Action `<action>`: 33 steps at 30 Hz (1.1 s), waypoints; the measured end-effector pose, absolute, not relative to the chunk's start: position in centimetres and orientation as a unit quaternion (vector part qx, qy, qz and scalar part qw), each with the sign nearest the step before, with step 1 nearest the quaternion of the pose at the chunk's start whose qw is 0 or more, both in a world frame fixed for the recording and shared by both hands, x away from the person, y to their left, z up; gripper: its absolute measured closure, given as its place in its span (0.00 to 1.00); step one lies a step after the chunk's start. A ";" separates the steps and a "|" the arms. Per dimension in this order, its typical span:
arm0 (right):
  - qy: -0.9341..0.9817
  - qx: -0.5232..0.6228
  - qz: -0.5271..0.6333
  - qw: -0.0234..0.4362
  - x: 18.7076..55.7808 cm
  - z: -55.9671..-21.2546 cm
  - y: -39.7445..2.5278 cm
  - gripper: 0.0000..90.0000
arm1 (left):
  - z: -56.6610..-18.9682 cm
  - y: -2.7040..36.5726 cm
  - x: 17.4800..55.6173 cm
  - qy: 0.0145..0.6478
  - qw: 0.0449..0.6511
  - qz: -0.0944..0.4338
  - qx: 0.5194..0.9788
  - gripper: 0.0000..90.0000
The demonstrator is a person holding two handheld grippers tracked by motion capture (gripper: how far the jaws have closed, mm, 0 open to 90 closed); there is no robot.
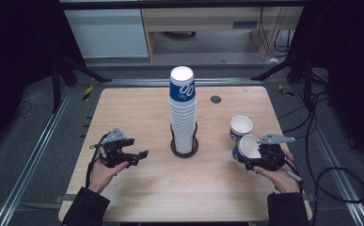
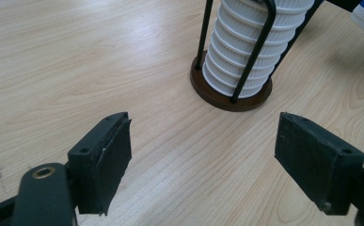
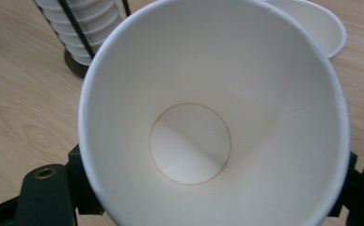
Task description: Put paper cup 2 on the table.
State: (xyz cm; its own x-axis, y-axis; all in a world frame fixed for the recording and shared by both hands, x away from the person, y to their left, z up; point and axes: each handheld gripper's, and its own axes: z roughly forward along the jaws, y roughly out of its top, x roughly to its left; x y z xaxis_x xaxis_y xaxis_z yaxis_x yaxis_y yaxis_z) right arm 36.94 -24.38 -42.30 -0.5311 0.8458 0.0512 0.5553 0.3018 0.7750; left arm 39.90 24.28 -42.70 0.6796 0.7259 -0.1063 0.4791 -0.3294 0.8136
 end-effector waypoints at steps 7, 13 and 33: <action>0.783 0.469 0.345 0.217 37.5 -42.6 -25.2 0.24 | -42.8 24.1 39.9 0.372 0.434 0.140 0.808 0.21; 0.783 0.487 0.319 0.219 38.0 -43.4 -26.1 0.24 | -43.0 24.0 39.9 0.371 0.432 0.140 0.810 0.21; 0.795 0.505 0.262 0.211 40.3 -45.6 -26.2 0.23 | -43.2 24.0 40.0 0.371 0.428 0.140 0.812 0.20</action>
State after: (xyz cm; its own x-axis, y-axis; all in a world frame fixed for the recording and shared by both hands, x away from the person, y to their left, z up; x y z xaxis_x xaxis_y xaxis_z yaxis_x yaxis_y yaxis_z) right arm 40.33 -26.19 -45.63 -0.4007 0.9135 -0.0709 0.6917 0.3523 0.6304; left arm 39.98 23.99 -43.15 0.6858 0.7222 -0.0898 0.4824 -0.3587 0.7992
